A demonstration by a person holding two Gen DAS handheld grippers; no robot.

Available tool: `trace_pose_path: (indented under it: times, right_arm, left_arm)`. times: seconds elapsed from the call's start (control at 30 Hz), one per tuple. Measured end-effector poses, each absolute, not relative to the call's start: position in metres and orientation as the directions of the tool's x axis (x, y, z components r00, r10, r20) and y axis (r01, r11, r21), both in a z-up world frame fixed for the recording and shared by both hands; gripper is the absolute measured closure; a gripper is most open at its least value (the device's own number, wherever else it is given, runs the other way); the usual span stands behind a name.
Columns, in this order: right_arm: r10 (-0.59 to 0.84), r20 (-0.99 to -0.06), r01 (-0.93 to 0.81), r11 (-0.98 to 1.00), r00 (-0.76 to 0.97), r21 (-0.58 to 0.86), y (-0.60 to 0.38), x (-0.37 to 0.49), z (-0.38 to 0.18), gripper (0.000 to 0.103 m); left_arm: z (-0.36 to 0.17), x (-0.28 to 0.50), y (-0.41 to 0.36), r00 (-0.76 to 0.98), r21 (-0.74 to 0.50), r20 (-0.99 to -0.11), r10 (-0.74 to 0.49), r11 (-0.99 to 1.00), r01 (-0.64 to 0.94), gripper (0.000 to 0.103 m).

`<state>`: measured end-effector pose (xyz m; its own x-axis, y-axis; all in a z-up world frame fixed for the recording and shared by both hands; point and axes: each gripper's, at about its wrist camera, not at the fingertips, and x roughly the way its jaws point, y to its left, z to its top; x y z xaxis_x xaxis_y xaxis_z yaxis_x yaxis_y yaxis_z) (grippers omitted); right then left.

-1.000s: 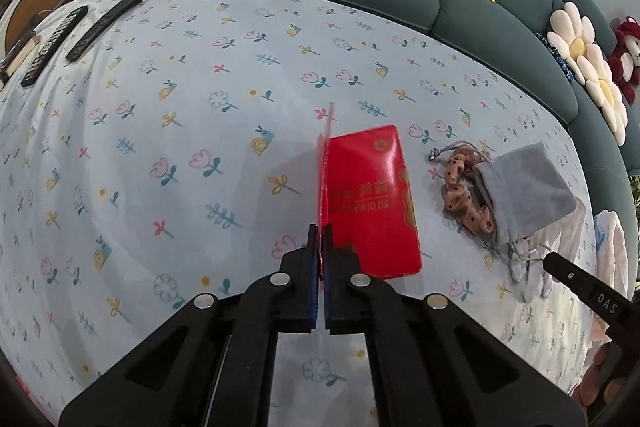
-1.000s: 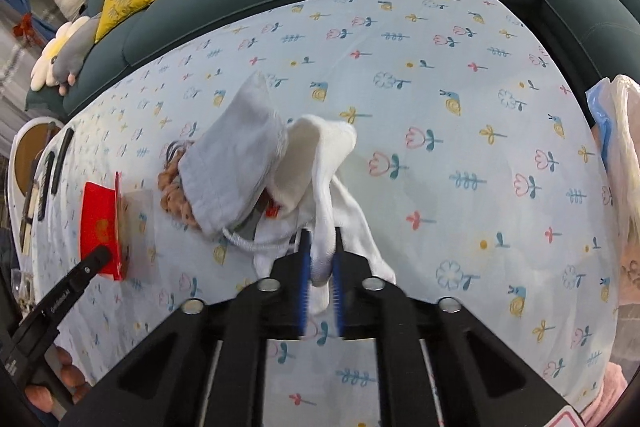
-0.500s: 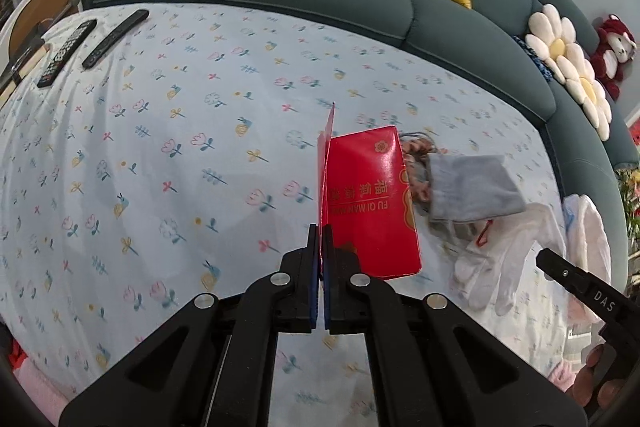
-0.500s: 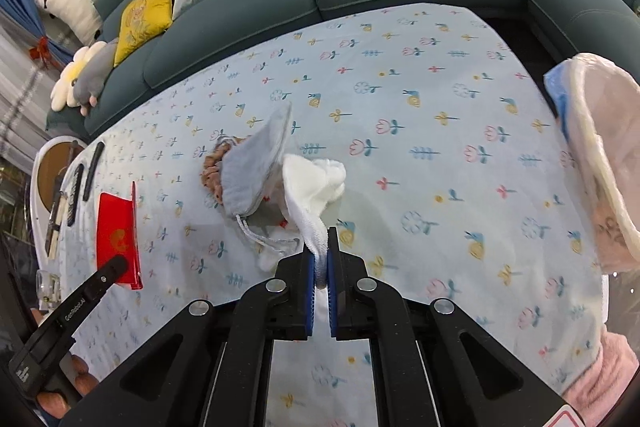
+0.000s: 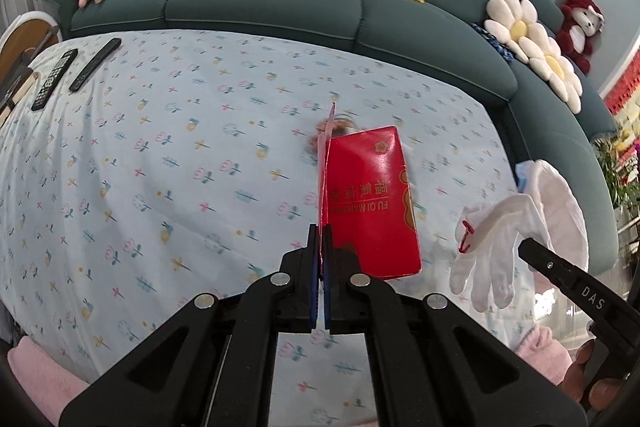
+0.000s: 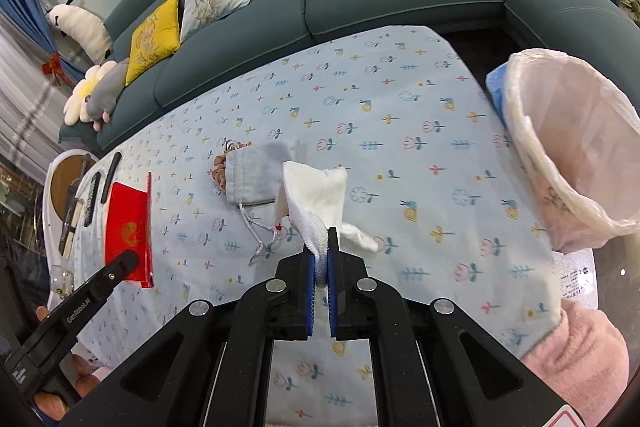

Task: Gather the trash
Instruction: 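Lift the envelope and glove and carry them toward the white bin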

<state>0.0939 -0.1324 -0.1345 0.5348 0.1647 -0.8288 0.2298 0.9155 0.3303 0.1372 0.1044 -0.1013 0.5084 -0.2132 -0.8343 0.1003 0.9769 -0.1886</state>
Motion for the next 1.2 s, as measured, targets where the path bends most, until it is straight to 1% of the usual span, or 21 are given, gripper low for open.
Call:
trace_pose_path:
  times: [0.73, 1.2]
  right_arm:
    - [0.149, -0.768, 0.259, 0.887, 0.623, 0.383, -0.189, 0.045, -0.103, 0.098]
    - [0.130, -0.746, 0.282, 0.873, 0.653, 0.399, -0.223, 0.035, -0.094, 0.098]
  left_arm:
    - [-0.070, 0.092, 0.018, 0.526, -0.125, -0.813, -0.249, 0.957, 0.261, 0.102]
    - [-0.061, 0.084, -0.019, 0.526, -0.093, -0.809, -0.261, 0.941, 0.324, 0.102]
